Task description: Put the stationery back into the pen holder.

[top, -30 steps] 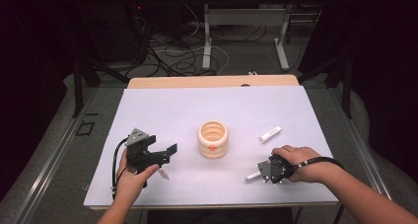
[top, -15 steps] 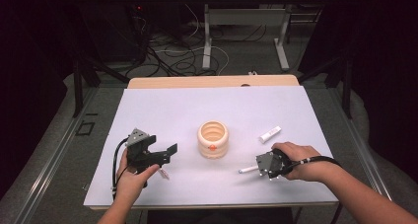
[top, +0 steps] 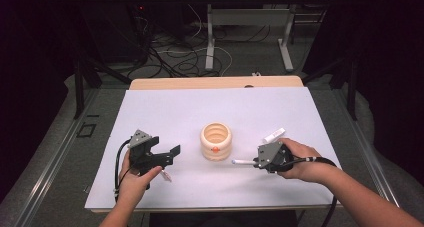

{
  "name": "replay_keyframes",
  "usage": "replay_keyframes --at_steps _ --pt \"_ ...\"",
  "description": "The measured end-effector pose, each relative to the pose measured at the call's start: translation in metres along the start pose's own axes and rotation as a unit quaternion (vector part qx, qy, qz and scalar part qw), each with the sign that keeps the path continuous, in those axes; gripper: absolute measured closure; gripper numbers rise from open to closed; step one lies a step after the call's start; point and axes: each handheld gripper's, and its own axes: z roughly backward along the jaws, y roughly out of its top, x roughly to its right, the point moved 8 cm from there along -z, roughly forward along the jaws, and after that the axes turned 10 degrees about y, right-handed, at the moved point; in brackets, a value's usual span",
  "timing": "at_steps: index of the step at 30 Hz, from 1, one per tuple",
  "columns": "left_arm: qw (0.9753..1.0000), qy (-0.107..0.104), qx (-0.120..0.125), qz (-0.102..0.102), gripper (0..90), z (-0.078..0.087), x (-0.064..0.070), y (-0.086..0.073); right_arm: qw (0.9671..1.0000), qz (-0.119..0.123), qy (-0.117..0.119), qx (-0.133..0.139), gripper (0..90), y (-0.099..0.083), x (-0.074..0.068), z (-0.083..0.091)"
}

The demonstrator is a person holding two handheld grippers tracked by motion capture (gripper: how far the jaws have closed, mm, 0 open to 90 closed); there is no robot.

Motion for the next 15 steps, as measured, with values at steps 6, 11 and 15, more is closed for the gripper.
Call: replay_keyframes --at_steps 6,11,15 --pt "1.0 0.001 0.0 0.001 10.5 0.0 0.0 0.0 0.998 -0.031 -0.014 0.054 78.6 0.013 0.008 0.005" --pt "1.0 0.0 -0.001 -0.004 11.4 0.0 0.0 -0.001 0.9933 -0.063 -0.02 0.095 78.5 0.022 0.014 0.009" --pt "1.0 -0.001 -0.002 0.0 11.9 0.0 0.001 -0.001 0.9891 -0.076 -0.02 0.125 78.6 0.029 0.017 0.011"
